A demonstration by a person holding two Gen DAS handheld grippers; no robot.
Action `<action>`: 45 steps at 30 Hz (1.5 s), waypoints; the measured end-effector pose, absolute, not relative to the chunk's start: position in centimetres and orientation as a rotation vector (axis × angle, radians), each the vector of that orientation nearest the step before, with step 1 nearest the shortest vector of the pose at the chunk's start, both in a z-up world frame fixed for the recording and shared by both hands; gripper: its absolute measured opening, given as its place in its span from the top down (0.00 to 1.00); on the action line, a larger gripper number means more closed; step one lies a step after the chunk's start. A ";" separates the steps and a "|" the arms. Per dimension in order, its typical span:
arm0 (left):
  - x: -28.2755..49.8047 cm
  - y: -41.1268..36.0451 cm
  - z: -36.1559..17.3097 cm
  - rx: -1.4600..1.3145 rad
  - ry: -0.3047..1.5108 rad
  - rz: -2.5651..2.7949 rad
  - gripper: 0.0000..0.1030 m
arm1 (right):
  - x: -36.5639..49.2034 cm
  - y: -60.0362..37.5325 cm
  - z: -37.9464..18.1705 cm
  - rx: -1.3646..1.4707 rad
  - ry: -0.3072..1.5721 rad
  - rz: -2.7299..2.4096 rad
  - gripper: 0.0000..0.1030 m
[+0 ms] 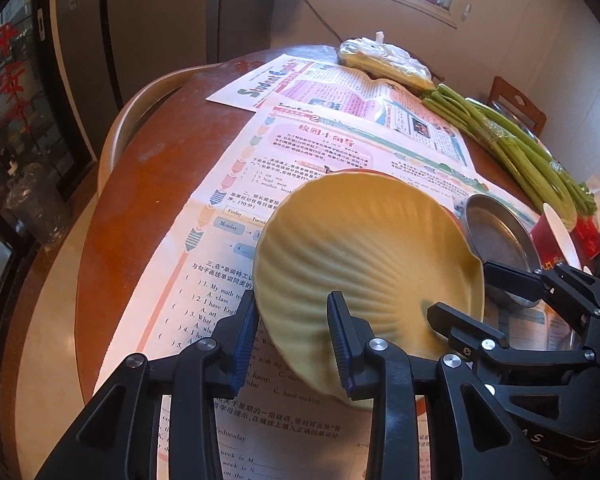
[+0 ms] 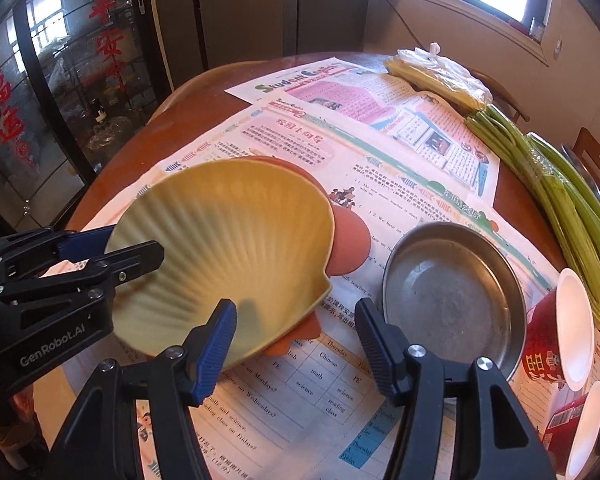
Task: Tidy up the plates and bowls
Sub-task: 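Lower the yellow plate onto the pink plate and open the left gripper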
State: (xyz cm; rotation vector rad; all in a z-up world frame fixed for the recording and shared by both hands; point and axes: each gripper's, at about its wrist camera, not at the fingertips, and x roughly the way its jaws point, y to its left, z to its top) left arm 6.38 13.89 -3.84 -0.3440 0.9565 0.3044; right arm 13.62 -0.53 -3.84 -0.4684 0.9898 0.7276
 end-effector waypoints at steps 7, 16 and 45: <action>7.1 13.9 -4.5 -0.339 0.963 0.313 0.63 | 14.7 0.0 -4.5 -0.488 0.991 0.695 0.40; 7.5 13.8 -4.6 -0.337 0.961 0.294 0.57 | 15.5 0.2 -4.7 -0.468 0.995 0.684 0.40; 5.5 12.9 -0.2 -0.312 0.890 0.295 0.44 | 13.3 -3.6 -2.0 -0.342 0.943 0.672 0.39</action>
